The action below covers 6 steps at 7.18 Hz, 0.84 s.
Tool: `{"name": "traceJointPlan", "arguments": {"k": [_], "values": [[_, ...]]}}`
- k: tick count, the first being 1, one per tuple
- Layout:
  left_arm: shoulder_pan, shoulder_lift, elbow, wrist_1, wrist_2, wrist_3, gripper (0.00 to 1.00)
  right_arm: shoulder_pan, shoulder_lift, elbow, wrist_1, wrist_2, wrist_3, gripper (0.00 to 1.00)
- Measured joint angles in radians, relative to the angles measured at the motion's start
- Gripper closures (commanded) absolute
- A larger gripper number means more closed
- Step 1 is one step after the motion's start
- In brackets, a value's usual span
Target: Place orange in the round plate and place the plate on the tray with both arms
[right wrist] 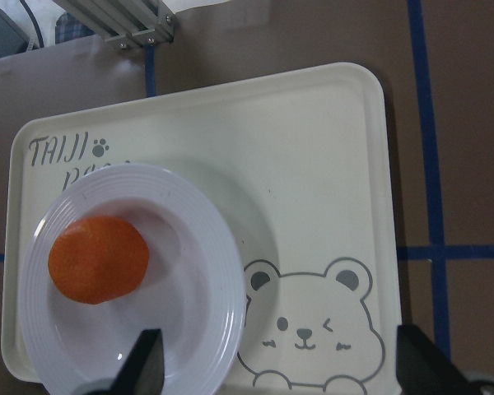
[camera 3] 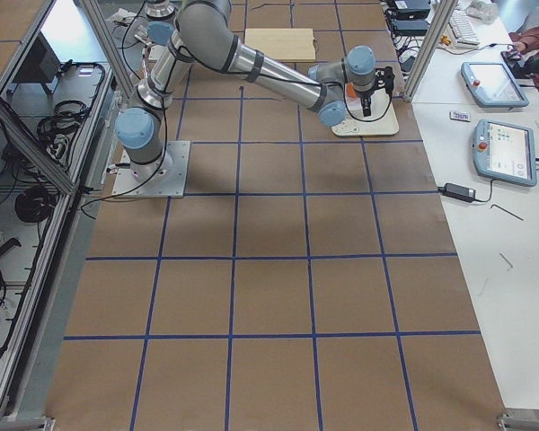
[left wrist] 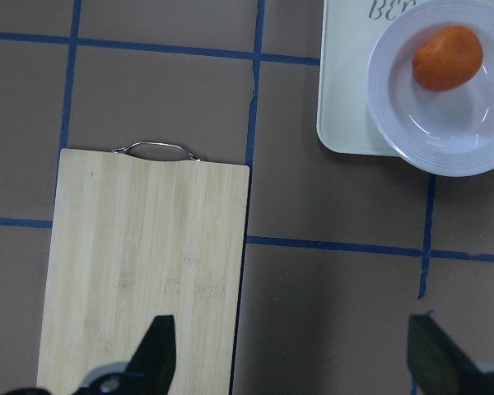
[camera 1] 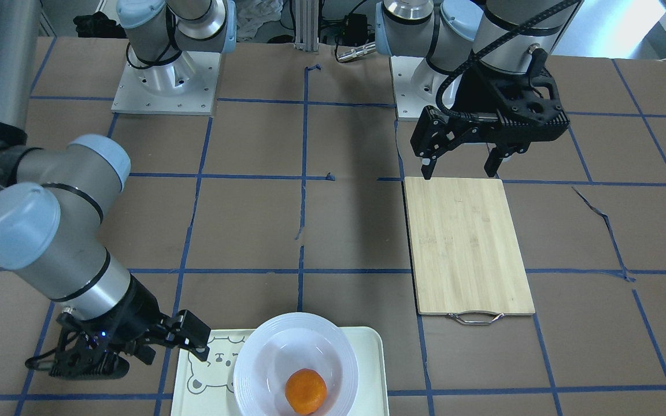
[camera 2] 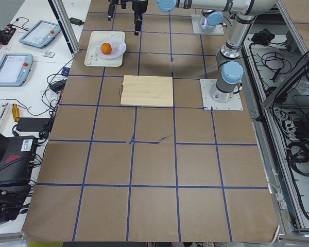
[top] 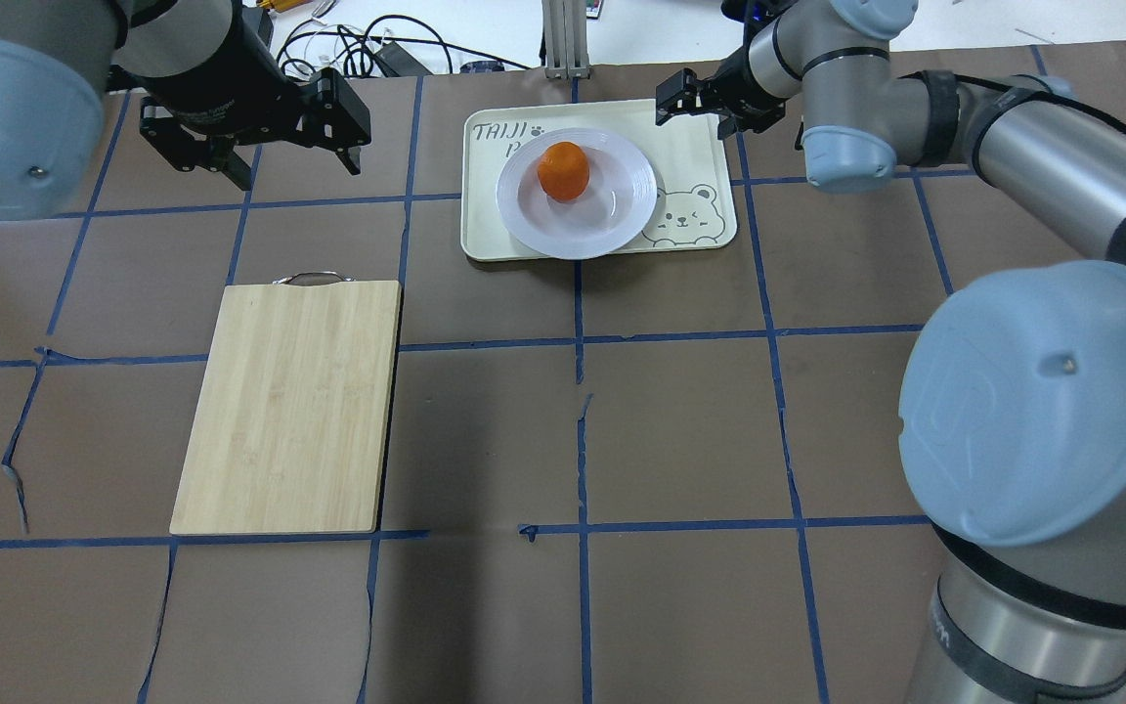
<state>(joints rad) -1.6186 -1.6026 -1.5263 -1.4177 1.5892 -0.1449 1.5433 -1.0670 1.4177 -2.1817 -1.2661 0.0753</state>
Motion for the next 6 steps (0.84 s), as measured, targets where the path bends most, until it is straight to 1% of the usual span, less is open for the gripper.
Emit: {"name": "traceJointPlan", "arguments": {"k": [1,3,4,6], "values": [[-0.001,0.001,0.000,-0.001,0.000,0.000,0.00,0.002,-0.073,0.003,0.140,-0.052,0.000,0.00],[-0.001,0.001,0.000,-0.001,0.000,0.001,0.00,0.005,-0.194,0.008,0.359,-0.139,0.004,0.00],[-0.001,0.001,-0.001,-0.001,0.000,0.001,0.00,0.007,-0.243,0.012,0.441,-0.177,0.010,0.00],[-0.003,0.002,0.000,-0.001,0.000,0.000,0.00,0.013,-0.320,0.014,0.579,-0.213,0.017,0.00]]}}
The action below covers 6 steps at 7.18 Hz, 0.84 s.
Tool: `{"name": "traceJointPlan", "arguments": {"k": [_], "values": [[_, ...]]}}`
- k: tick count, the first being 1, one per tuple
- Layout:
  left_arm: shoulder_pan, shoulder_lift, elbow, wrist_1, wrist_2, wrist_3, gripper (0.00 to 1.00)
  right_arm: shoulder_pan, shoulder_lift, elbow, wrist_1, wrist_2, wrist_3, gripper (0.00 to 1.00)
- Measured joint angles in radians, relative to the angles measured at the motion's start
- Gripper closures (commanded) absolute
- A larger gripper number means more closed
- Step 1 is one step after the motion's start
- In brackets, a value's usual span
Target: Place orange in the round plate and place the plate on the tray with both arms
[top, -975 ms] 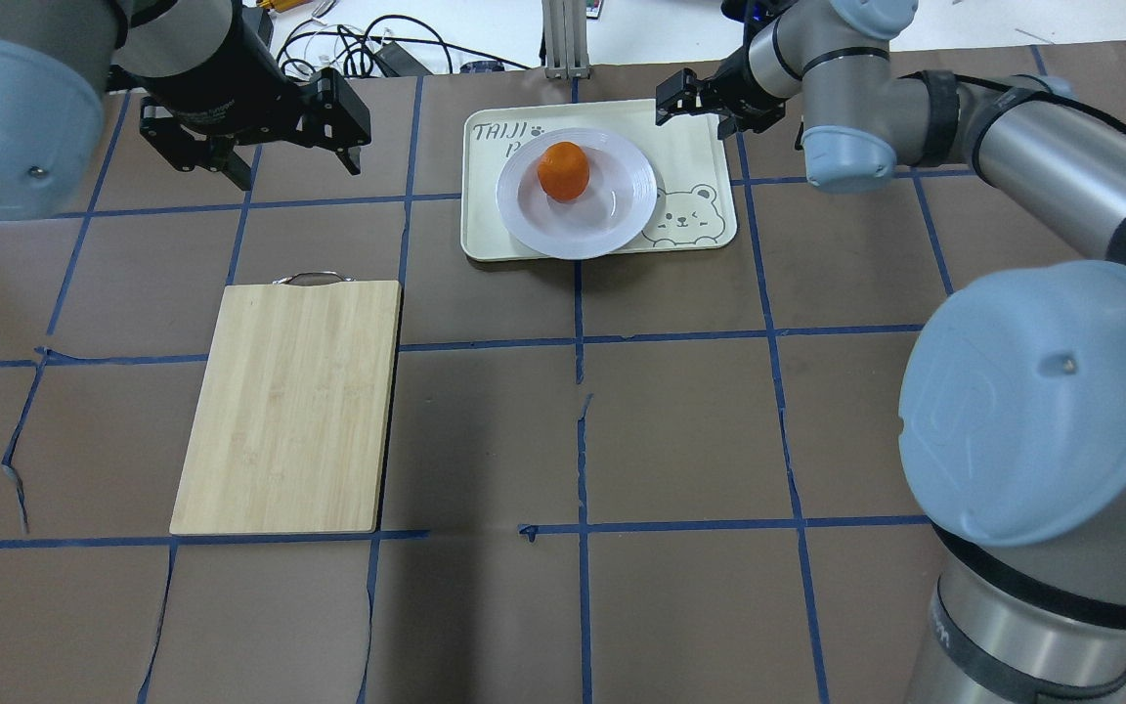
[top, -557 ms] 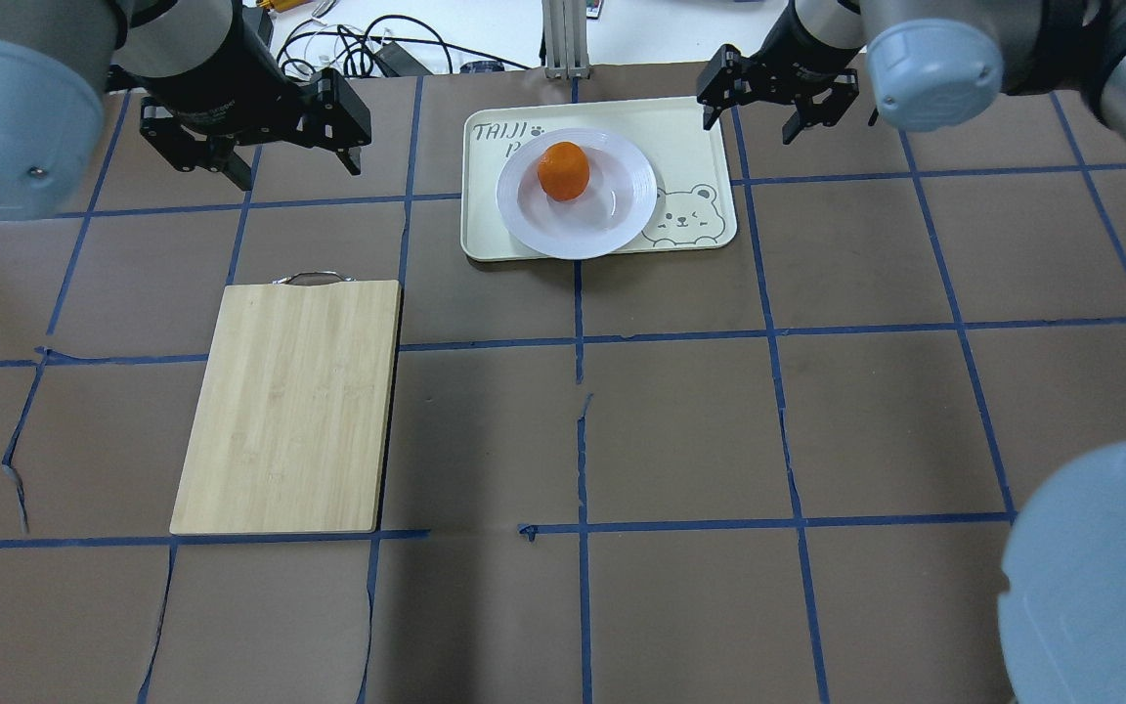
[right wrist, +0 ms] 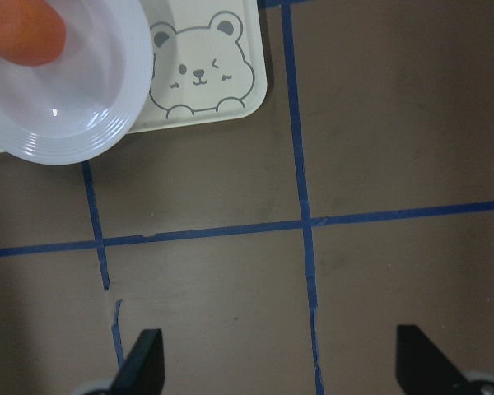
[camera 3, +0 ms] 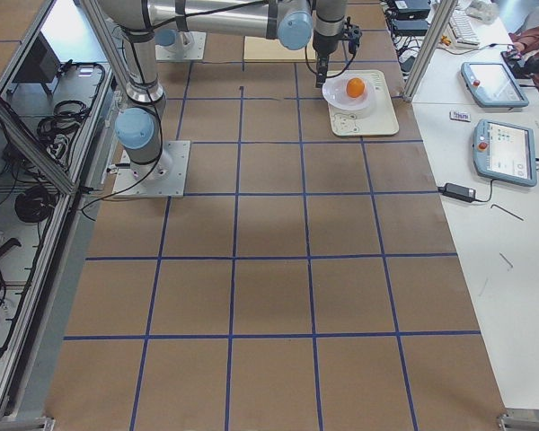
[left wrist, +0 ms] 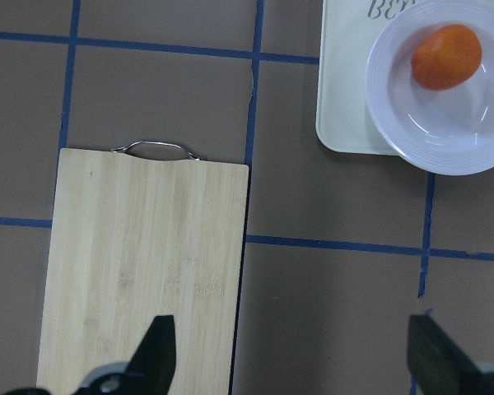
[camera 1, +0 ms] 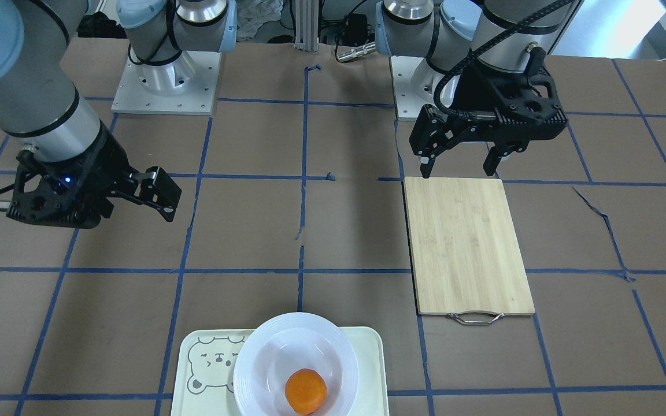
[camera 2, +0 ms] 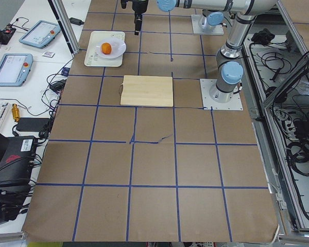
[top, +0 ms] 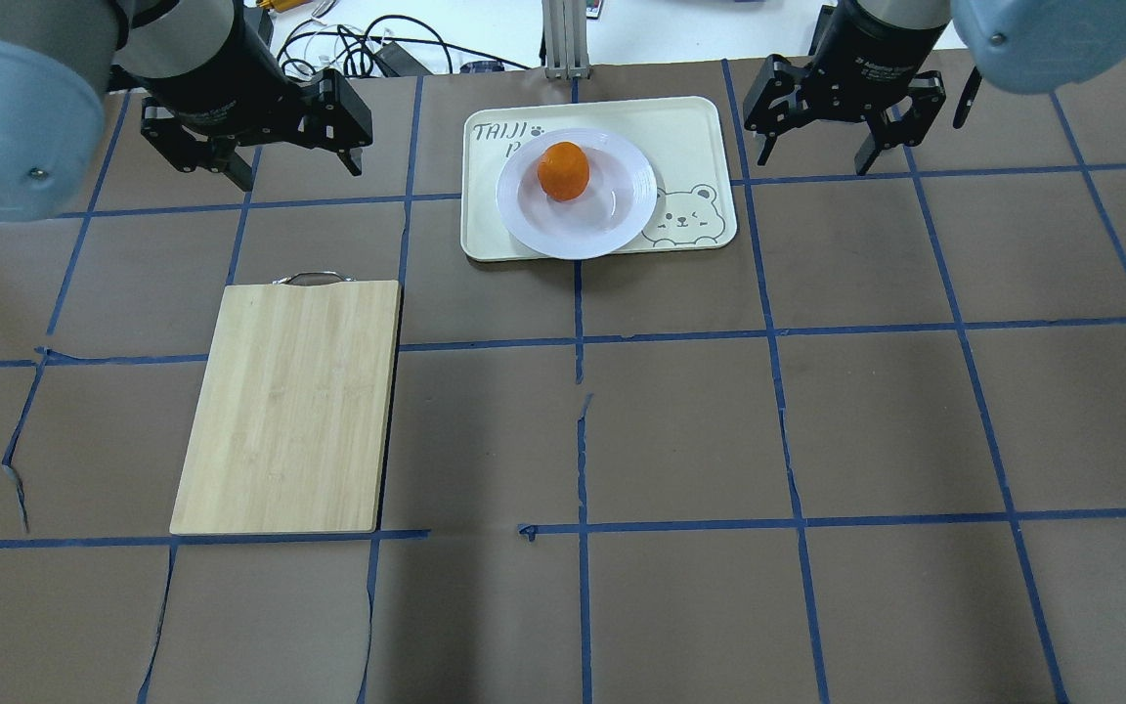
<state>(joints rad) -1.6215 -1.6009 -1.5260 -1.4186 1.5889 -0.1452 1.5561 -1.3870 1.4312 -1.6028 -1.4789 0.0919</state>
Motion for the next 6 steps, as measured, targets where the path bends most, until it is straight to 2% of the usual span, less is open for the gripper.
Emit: {"name": "traceJointPlan", "arguments": {"k": [2,4,6], "values": [[-0.004,0.009,0.000,0.000,-0.001,0.000,0.00,0.003,-0.043,-0.002,0.087,-0.011,0.008,0.00],[-0.010,0.028,-0.002,-0.016,-0.007,0.000,0.00,0.005,-0.053,-0.004,0.111,-0.047,0.011,0.00],[-0.013,0.038,0.012,-0.106,-0.006,0.013,0.00,0.020,-0.057,-0.007,0.118,-0.061,0.013,0.00]]}}
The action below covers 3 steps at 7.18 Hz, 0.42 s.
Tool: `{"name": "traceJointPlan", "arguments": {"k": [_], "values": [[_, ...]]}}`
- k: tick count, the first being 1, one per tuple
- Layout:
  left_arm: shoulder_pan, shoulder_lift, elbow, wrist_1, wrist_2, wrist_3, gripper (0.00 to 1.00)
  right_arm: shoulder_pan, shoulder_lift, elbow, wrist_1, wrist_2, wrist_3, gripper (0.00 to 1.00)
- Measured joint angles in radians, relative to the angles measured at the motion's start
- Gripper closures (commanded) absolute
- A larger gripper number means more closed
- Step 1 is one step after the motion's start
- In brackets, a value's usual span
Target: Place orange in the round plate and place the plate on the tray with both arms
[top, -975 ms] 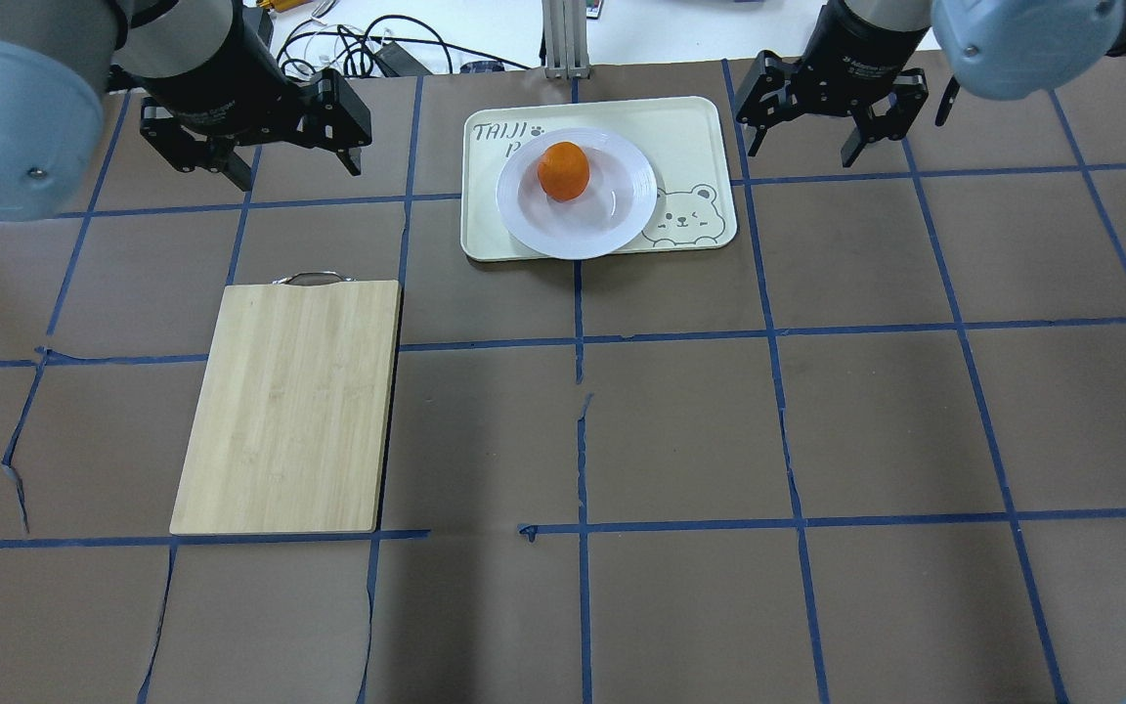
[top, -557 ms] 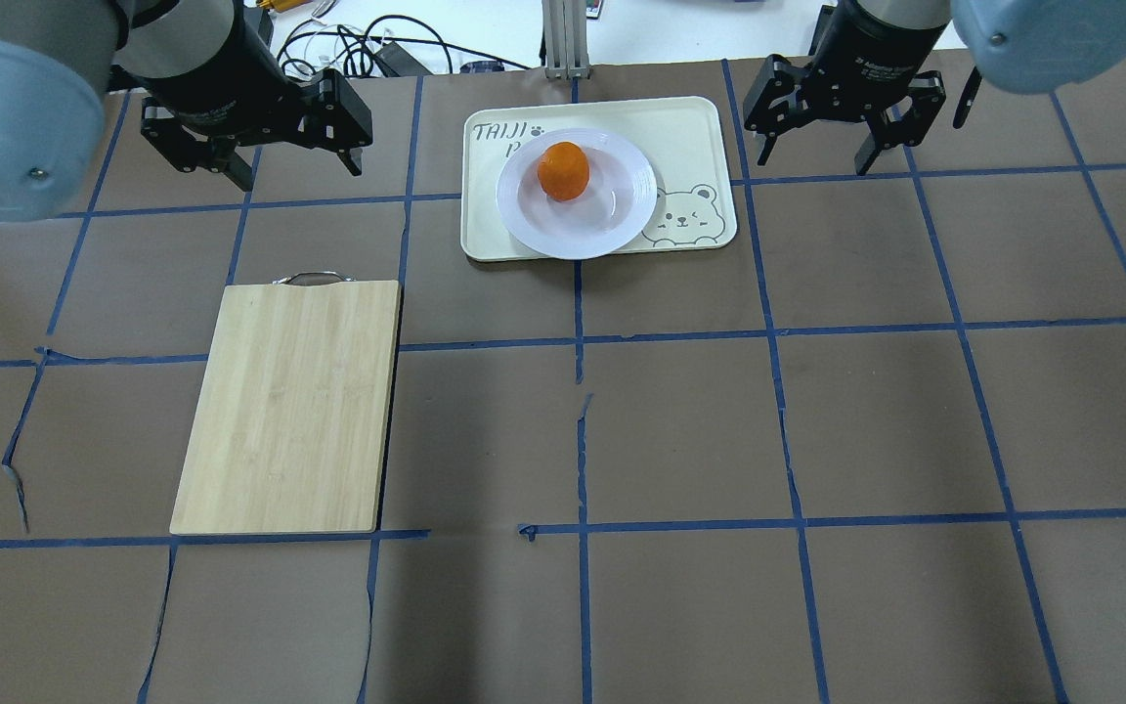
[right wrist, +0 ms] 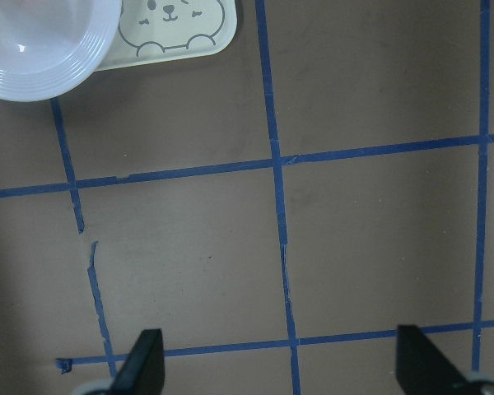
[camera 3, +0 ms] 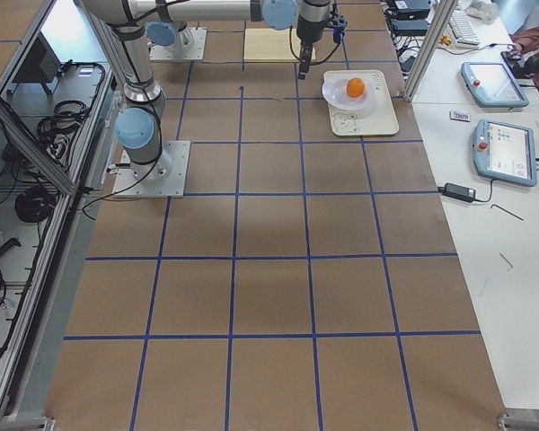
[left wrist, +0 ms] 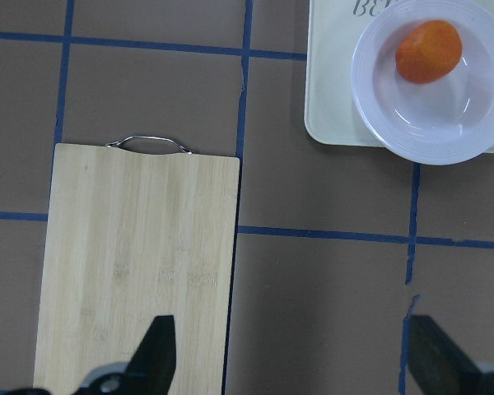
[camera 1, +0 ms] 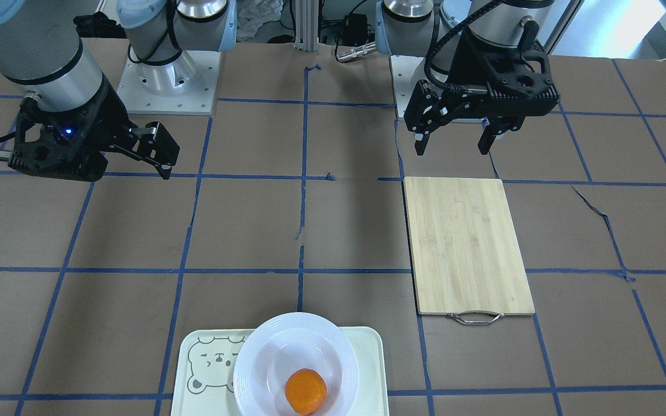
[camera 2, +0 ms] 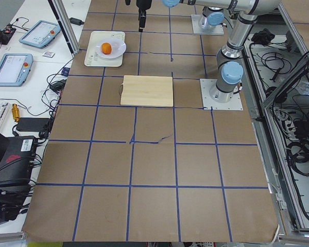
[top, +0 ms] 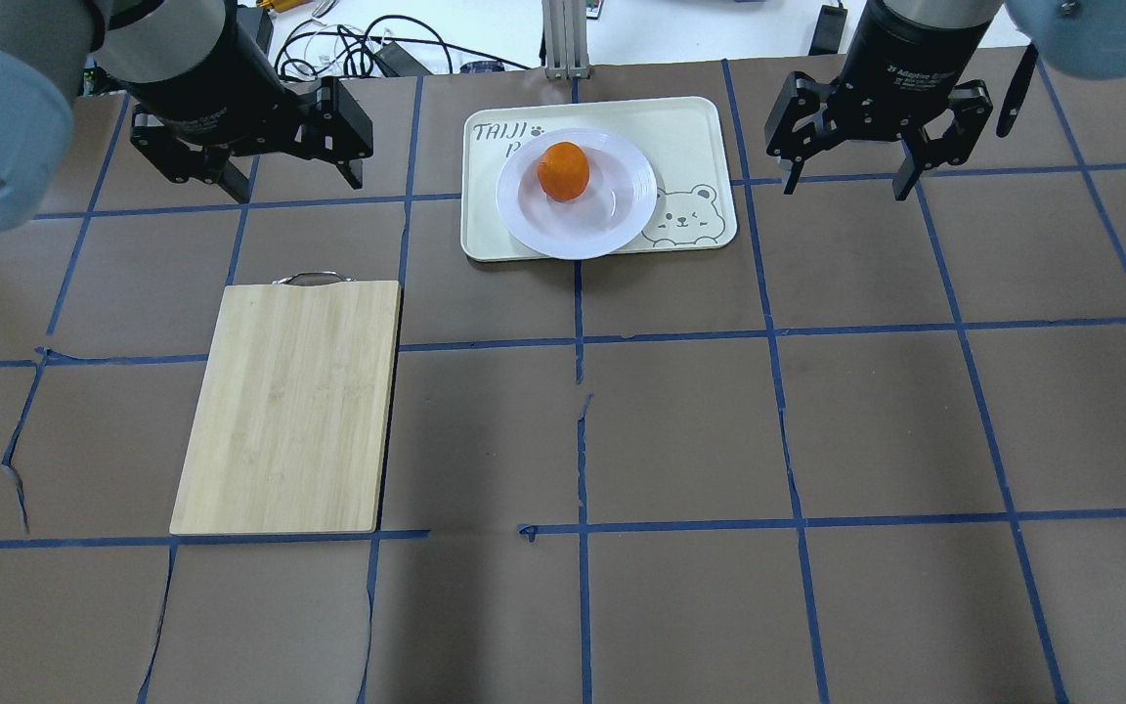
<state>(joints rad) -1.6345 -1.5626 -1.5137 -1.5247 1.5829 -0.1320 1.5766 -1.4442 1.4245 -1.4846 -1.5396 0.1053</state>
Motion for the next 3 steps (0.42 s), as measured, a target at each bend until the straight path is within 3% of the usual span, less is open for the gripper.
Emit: {"name": "traceJointPlan", "arguments": {"k": [3], "values": [[-0.001,0.006,0.001,-0.051,0.001,0.015,0.00,0.015,-0.016,0.000,0.002,-0.002,0.003,0.00]]}}
